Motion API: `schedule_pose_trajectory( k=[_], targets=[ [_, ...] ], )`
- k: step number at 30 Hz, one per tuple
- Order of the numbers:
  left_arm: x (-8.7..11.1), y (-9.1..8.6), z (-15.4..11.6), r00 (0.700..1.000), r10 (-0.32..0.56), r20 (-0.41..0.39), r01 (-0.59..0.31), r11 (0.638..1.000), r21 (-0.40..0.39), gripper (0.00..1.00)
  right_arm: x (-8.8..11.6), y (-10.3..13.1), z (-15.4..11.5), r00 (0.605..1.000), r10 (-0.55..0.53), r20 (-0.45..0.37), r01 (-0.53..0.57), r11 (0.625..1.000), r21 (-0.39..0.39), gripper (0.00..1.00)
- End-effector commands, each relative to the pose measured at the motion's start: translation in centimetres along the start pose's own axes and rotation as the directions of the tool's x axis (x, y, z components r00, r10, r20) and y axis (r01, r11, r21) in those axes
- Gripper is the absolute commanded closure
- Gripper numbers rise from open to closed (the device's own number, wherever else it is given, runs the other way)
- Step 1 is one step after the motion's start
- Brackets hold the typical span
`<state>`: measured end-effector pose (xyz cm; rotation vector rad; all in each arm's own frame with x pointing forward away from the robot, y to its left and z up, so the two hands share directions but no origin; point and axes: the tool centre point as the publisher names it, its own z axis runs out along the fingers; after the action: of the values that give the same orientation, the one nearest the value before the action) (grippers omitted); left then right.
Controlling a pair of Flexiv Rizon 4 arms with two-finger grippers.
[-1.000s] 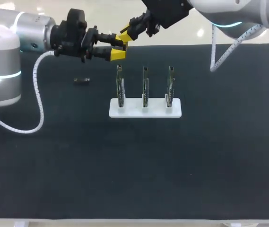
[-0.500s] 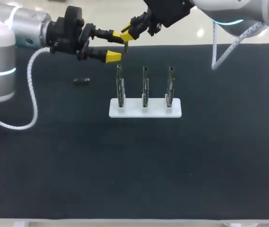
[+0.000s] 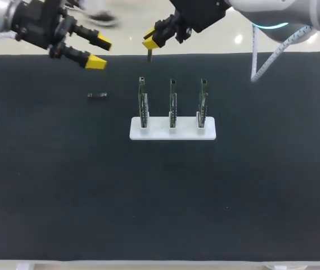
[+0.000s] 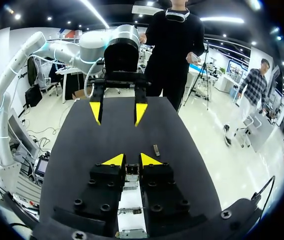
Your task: Pick up the optical module with the left hand, and insert it into the network port with the right hand.
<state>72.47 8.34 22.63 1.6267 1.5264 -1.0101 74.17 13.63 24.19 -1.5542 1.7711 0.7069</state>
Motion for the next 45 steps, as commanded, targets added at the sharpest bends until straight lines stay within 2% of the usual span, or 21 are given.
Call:
schedule_pose_trajectory(
  k=[1, 9, 13, 20, 27, 34, 45],
  targets=[
    [0.1, -0.7, -2.4, 0.999, 0.022, -0.031, -0.022, 1.0, -0.013, 0.0, 0.0, -0.3, 0.1, 1.0, -0.004, 0.0, 0.004, 1.0, -0.008, 1.0],
    [1.6, -0.9, -5.8, 0.994, 0.012, -0.107, -0.016, 0.999, -0.034, 0.0, -0.3, -0.4, 0.3, 1.0, -0.016, 0.001, 0.016, 1.0, -0.018, 1.0],
    [1.4, -0.5, -6.3, 0.995, -0.022, -0.093, 0.02, 1.0, -0.017, 0.0, -0.5, -0.4, 0.6, 1.0, -0.02, 0.003, 0.02, 1.0, -0.025, 1.0],
    [1.4, -0.5, -6.3, 0.995, -0.022, -0.093, 0.02, 1.0, -0.017, 0.0, -1.0, -0.4, 1.0, 1.0, -0.025, -0.008, 0.024, 0.999, -0.03, 1.0],
    [1.4, -0.5, -6.3, 0.995, -0.022, -0.093, 0.02, 1.0, -0.017, 0.0, -0.9, -1.6, 1.0, 0.997, -0.051, -0.051, 0.047, 0.996, -0.078, 1.0],
    [1.4, -0.5, -6.3, 0.995, -0.022, -0.093, 0.02, 1.0, -0.017, 0.0, 0.5, -2.8, 0.9, 0.988, -0.088, -0.129, 0.068, 0.987, -0.147, 1.0],
    [1.4, -0.5, -6.3, 0.995, -0.022, -0.093, 0.02, 1.0, -0.017, 0.0, 3.4, -2.5, -0.6, 0.99, -0.082, -0.118, 0.061, 0.983, -0.17, 1.0]
  ],
)
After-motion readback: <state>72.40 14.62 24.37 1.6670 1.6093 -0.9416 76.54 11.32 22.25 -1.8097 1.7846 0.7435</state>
